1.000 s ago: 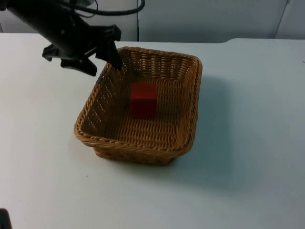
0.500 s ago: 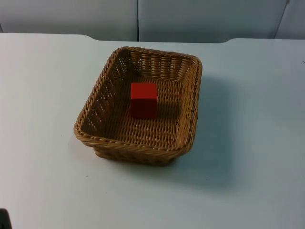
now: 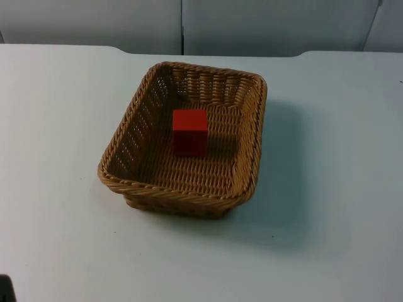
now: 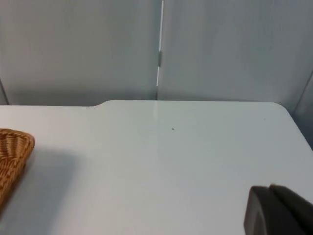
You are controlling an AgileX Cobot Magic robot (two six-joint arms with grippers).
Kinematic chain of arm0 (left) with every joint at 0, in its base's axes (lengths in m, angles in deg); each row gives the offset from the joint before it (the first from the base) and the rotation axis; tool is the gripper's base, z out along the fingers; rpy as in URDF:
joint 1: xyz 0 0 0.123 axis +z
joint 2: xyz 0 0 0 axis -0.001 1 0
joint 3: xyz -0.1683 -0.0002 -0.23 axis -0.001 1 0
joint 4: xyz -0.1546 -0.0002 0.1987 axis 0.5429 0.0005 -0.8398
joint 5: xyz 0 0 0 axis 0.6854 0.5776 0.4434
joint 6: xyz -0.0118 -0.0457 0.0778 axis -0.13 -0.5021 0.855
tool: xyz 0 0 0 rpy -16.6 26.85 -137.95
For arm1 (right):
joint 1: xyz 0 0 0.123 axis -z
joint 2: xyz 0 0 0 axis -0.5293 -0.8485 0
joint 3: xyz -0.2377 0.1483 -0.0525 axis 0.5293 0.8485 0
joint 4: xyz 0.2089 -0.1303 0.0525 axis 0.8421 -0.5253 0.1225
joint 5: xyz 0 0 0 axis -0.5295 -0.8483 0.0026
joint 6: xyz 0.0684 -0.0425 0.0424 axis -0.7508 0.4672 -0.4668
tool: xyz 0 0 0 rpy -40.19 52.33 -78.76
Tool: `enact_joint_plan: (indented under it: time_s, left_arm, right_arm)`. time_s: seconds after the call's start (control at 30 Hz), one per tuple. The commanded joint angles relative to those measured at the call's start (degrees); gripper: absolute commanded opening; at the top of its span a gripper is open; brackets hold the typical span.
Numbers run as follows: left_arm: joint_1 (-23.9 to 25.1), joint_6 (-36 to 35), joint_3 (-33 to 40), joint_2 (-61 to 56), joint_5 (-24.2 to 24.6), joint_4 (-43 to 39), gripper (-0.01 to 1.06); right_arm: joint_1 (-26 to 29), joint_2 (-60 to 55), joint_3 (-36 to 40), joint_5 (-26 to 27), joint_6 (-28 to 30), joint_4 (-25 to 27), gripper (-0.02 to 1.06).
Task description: Pick up the basket with the left hand and place the cube into the basket with the right hand.
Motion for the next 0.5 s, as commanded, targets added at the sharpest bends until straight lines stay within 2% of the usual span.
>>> enact_joint_plan:
  time_s: [0.0, 0.07, 0.1, 0.13, 0.17, 0.2, 0.27, 0.3, 0.33, 0.4, 0.47]
  left_arm:
    - [-0.9, -1.7, 4.3, -5.0, 0.7, -0.3, 0.00]
    - [-1.2, -3.1, 15.3, -13.8, -1.2, -0.9, 0.00]
    - [-1.2, -6.4, 24.2, -21.7, -4.6, -3.0, 0.00]
    - [-1.2, -7.5, 27.6, -24.5, -6.0, -3.5, 0.00]
    - [-1.2, -7.5, 27.6, -24.5, -6.0, -3.5, 0.00]
    - [-1.2, -10.7, 38.1, -31.8, -9.5, -5.2, 0.00]
    - [-1.2, -15.8, 50.4, -43.0, -13.1, -7.5, 0.00]
    - [-1.2, -17.6, 54.8, -47.5, -13.8, -8.2, 0.00]
    - [-1.2, -17.6, 54.8, -47.5, -13.8, -8.2, 0.00]
    - [-1.2, -20.4, 62.8, -57.3, -13.2, -9.4, 0.00]
    - [-1.2, -20.4, 65.2, -61.0, -12.2, -9.5, 0.00]
  right_arm:
    - [-1.3, 0.2, 0.2, -0.5, 0.1, 0.2, 0.01]
    - [-2.3, 0.2, 0.2, -0.6, -2.3, 0.1, 0.01]
    - [-2.6, 0.3, 0.2, -1.3, -7.8, -1.7, 0.01]
    - [-2.6, 0.3, 0.2, -1.6, -9.6, -2.5, 0.01]
    - [-2.6, 0.3, 0.2, -1.6, -9.6, -2.5, 0.01]
    - [-2.6, 0.5, 0.2, -2.9, -12.7, -5.4, 0.01]
    - [-2.8, 1.7, 0.2, -4.3, -14.0, -10.1, 0.00]
    - [-3.3, 2.8, 0.2, -4.9, -15.5, -12.3, 0.00]
    - [-3.3, 2.8, 0.2, -4.9, -15.5, -12.3, 0.00]
    - [-3.8, 5.5, 0.2, -6.1, -16.6, -14.3, 0.00]
    - [-3.9, 7.2, 0.2, -6.6, -16.2, -14.4, 0.00]
